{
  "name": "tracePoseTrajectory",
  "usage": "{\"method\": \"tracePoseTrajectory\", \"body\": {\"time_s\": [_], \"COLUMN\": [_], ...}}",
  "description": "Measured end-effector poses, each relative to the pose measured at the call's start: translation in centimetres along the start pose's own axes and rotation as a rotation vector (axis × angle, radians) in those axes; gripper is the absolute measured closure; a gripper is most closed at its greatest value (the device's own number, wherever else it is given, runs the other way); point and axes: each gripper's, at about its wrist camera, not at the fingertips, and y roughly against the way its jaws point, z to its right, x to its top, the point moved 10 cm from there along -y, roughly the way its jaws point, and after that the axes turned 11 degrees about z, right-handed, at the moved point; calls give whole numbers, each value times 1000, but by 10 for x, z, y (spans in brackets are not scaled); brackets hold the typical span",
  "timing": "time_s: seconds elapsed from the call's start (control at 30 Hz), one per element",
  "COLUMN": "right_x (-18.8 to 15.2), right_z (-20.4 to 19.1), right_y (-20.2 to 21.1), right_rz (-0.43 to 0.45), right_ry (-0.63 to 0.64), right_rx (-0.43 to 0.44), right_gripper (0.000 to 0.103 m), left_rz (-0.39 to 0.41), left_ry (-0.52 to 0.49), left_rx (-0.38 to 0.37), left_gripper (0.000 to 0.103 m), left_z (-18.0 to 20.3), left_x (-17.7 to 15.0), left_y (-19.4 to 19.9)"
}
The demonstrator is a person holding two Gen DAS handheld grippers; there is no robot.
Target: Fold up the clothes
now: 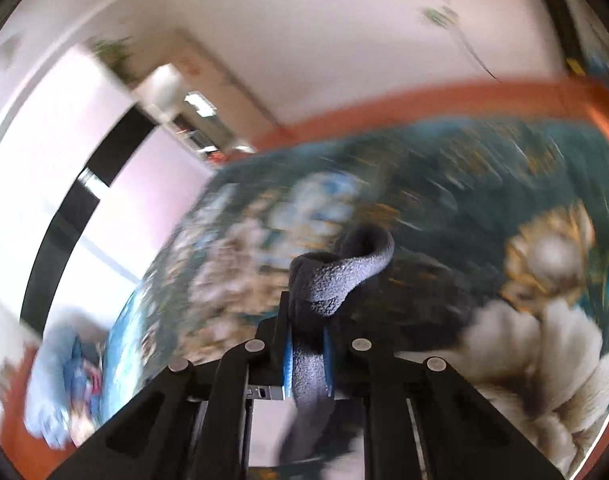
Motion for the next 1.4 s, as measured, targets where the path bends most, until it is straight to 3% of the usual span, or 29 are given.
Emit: {"method": "tracePoseTrajectory", "body": {"time_s": [0.17,0.3,0.43,0.57,0.77,0.9,1.0,1.13,1.23,1.3,1.4], "right_x": [-7,-49,-126,-233,-369,-425,-446,-464,-464,-449,-408], "right_z": [-147,-261,-357,-416,-424,-414,-409,-409,-412,-409,-394], "right_y": [29,45,46,34,-6,-18,-18,-4,14,22,18], "right_rz": [22,9,-45,-161,-342,-393,-394,-414,-435,-423,-373], "right_ry": [221,349,515,660,816,938,1020,1070,1061,1039,989], "right_rx": [168,319,417,468,430,370,334,365,449,484,465], "right_gripper": [91,91,91,91,91,90,82,61,56,54,50], "left_rz": [-14,-16,-19,-22,-30,-42,-55,-65,-65,-66,-66], "left_ry": [28,44,53,62,74,81,85,82,76,72,65], "left_rx": [-27,-45,-57,-66,-67,-61,-59,-71,-74,-76,-81], "left_gripper": [29,29,29,29,29,28,28,28,28,28,28], "left_z": [-9,-17,-24,-32,-48,-57,-60,-58,-56,-54,-49], "left_x": [-3,-3,-4,-5,-7,-11,-14,-17,-16,-15,-12], "left_y": [3,8,11,14,15,12,10,9,8,7,5]}}
